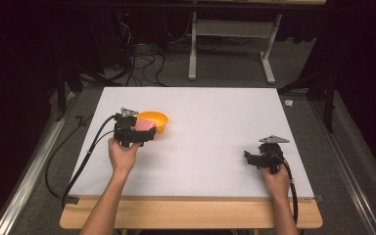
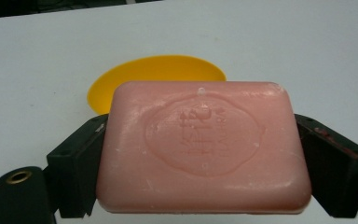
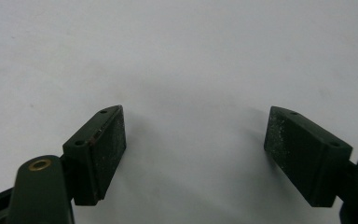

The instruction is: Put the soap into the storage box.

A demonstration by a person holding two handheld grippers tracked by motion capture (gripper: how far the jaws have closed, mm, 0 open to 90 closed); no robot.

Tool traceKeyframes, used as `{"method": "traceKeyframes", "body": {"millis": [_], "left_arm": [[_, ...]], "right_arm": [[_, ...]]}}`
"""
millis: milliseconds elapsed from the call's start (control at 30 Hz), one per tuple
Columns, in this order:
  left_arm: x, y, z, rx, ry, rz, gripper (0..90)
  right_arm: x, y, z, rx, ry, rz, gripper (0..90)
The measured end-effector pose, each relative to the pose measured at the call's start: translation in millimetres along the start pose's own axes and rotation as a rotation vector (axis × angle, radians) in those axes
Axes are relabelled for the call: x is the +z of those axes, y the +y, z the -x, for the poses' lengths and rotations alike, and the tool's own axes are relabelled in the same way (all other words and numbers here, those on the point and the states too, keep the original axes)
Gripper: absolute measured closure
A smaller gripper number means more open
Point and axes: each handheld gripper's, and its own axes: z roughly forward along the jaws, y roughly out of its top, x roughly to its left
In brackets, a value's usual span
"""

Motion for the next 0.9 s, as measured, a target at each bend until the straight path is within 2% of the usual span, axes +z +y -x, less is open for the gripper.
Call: {"method": "traceKeyframes", "body": {"millis": [267, 567, 667, 900], "left_arm": [[7.6, 8.2, 2.3, 0.012, 0.004, -0.018, 13.6], [16.1, 12.9, -1.1, -0.018, 0.006, -0.024, 13.6], [18.0, 15.9, -0.7, 0.003, 0.025, -0.032, 13.6], [26.5, 23.5, -0.1, -0.004, 0.013, -0.038, 13.6]], "right_arm": [[0.1, 0.0, 0.1, 0.000, 0.000, 0.000, 21.2], [0.0, 0.0, 0.1, 0.000, 0.001, 0.000, 21.2], [0.0, 0.0, 0.1, 0.000, 0.000, 0.000, 21.2], [0.0, 0.0, 0.1, 0.000, 0.001, 0.000, 21.2]]}}
